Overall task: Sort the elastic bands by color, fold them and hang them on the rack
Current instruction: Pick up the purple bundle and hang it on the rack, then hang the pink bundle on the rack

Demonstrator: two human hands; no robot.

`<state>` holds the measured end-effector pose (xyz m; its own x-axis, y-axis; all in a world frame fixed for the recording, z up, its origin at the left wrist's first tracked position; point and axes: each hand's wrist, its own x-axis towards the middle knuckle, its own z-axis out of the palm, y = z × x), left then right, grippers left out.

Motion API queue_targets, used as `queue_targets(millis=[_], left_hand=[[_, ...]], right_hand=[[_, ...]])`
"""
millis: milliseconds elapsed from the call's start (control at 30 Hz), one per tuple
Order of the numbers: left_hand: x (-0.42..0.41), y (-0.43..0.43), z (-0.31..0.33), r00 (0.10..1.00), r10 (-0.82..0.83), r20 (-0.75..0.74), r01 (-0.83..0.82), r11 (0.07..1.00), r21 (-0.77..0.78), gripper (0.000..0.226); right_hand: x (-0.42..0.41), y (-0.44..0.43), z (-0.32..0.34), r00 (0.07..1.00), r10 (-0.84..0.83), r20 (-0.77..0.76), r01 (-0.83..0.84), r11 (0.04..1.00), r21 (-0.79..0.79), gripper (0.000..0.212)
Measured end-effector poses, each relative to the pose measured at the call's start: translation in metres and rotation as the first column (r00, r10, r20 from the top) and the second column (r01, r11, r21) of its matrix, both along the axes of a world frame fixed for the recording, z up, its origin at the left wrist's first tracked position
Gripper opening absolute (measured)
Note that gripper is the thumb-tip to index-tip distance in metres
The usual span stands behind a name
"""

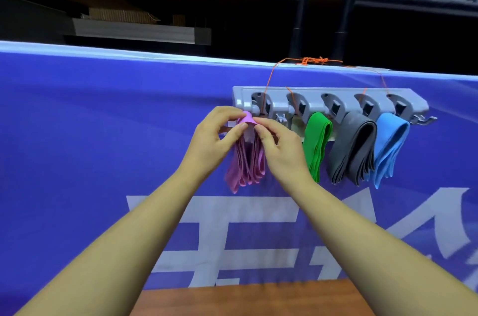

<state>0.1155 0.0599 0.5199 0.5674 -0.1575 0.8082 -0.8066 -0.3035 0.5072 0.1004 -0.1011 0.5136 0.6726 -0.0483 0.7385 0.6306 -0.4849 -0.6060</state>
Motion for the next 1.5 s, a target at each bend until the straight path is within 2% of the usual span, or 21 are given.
queue_targets(millis=[133, 233, 367, 500, 600, 733, 833, 933, 1000, 1133, 1500], left_hand=[[-0.005, -0.007, 0.002, 0.996, 0.011, -0.084, -0.018, 0.997, -0.081, 0.021], [-0.007, -0.011, 0.0, 0.993, 0.008, -0.119, -0.025, 0.99, -0.138, 0.019], [-0.009, -0.01, 0.0, 0.991, 0.034, -0.13, -0.048, 0.994, -0.1, 0.02], [-0.011, -0.014, 0.004, 0.983, 0.103, -0.152, -0.118, 0.988, -0.095, 0.019], [-0.016, -0.019, 0.006, 0.969, 0.146, -0.197, -0.165, 0.983, -0.085, 0.02], [-0.03, -0.017, -0.01, 0.937, 0.217, -0.274, -0.242, 0.968, -0.06, 0.027], [-0.044, -0.007, -0.038, 0.881, 0.318, -0.35, -0.358, 0.932, -0.053, 0.019], [-0.062, 0.001, -0.085, 0.791, 0.404, -0.46, -0.442, 0.897, 0.028, 0.013], [-0.073, 0.001, -0.125, 0.71, 0.447, -0.544, -0.448, 0.883, 0.14, 0.012], [-0.1, -0.018, -0.203, 0.602, 0.519, -0.607, -0.336, 0.854, 0.397, 0.019], [-0.168, -0.133, -0.348, 0.394, 0.397, -0.829, -0.115, 0.916, 0.384, 0.023]], right_hand=[[-0.001, 0.002, 0.007, 1.0, 0.018, 0.01, -0.019, 0.994, 0.11, 0.021], [-0.001, 0.004, 0.011, 0.998, 0.062, -0.013, -0.06, 0.989, 0.133, 0.017], [-0.004, 0.004, 0.007, 0.995, 0.102, -0.023, -0.097, 0.984, 0.15, 0.017], [-0.001, 0.006, 0.014, 1.0, -0.011, 0.005, 0.011, 0.994, 0.106, 0.019], [0.0, 0.004, 0.015, 1.0, -0.021, -0.02, 0.022, 0.998, 0.066, 0.02], [-0.012, -0.013, -0.007, 0.994, 0.016, -0.105, -0.014, 1.0, 0.018, 0.018], [-0.025, -0.036, -0.04, 0.975, 0.019, -0.222, -0.033, 0.998, -0.056, 0.023], [-0.04, -0.064, -0.087, 0.921, 0.002, -0.391, -0.088, 0.975, -0.203, 0.038], [-0.049, -0.085, -0.124, 0.872, -0.056, -0.486, -0.114, 0.943, -0.312, 0.047], [-0.077, -0.131, -0.2, 0.76, -0.181, -0.624, -0.135, 0.895, -0.425, 0.058], [-0.189, -0.256, -0.379, 0.466, -0.347, -0.814, -0.143, 0.878, -0.456, 0.051]])
